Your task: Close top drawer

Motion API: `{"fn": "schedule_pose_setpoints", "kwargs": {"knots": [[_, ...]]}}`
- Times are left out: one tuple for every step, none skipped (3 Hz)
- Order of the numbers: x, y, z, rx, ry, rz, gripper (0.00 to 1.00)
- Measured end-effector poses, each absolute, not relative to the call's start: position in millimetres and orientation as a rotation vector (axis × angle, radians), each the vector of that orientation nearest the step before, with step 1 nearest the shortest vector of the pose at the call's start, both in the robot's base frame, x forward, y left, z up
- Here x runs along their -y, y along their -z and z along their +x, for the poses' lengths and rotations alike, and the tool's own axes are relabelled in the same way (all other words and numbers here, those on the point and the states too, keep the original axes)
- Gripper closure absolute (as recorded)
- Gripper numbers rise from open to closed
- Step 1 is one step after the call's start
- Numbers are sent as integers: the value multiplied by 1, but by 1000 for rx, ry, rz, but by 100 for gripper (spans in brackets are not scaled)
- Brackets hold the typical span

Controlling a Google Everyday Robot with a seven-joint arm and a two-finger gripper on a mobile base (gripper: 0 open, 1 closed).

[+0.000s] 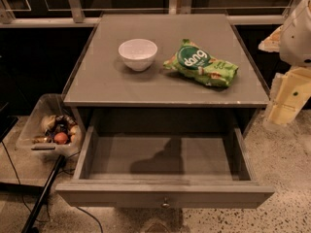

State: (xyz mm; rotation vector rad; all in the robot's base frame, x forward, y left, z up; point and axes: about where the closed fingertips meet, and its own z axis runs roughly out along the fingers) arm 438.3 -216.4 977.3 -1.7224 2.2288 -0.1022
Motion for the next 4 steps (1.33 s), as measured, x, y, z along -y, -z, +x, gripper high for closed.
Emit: {"fn": "schedule_pose_setpoints", "kwargs": {"knots": [[216,-977,438,-2229,102,-1722,0],[218,-972,427,-2221,53,-1681,0],[220,-958,405,-2209,-39,-1606,0],[220,-938,382,-2184,-121,-1549,18]]}}
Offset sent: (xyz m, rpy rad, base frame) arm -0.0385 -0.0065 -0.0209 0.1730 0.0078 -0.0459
